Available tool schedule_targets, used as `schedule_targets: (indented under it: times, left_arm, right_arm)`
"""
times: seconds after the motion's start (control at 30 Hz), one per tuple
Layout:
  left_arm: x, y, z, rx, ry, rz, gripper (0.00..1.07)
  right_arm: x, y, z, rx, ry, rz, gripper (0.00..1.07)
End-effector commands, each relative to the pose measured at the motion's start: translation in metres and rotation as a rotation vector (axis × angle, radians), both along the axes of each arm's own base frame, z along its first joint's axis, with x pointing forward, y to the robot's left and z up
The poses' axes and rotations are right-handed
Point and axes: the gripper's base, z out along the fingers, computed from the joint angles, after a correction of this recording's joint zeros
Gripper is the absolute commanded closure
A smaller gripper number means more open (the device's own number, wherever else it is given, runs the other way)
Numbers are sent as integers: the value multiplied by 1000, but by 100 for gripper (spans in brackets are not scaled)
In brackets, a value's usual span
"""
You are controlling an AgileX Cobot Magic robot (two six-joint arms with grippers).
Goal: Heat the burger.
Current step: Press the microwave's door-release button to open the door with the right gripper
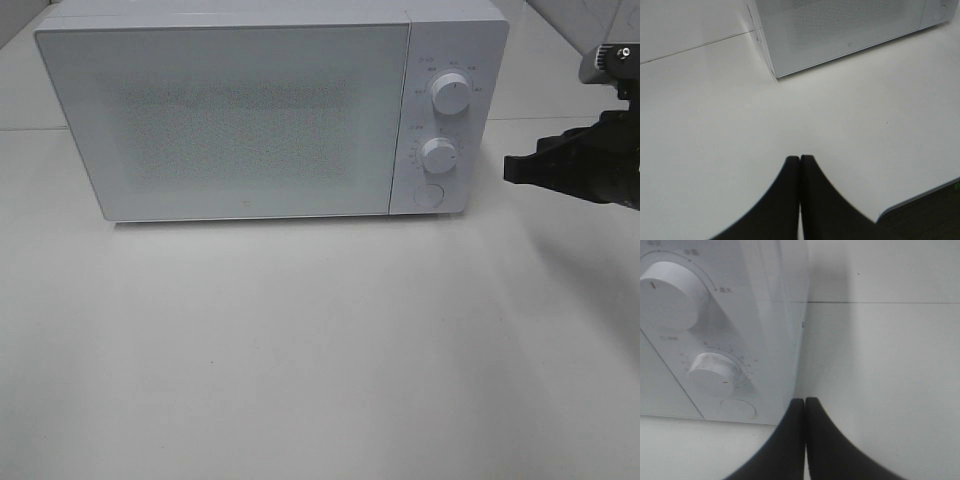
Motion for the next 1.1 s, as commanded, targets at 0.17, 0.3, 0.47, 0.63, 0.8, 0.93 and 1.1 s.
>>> schedule_targets:
  times: [0.17,0.3,0.47,0.63,0.8,0.93,1.1]
  left_arm:
    - [-1,-1,1,-13,-17,-1,106]
    - [-1,-1,1,-13,-17,-1,106]
    - [-1,-1,1,-13,-17,-1,106]
    - [-1,-1,1,-13,-17,-1,106]
    - [-1,-1,1,-13,-17,-1,106]
    - [-1,-1,1,-13,-17,-1,106]
    - [-1,-1,1,-13,-17,-1,106]
  right_arm:
    - [5,20,-18,235,-8,140,107]
    - [6,27,-26,404,51,133,107]
    - [11,33,-42,632,131,89,107]
    - [18,34,-55,786,237,-11,107]
    - [26,36,-61,855,281,-43,107]
    - [35,38,-63,887,296,-58,107]
    - [44,38,-78,903,344,-102,107]
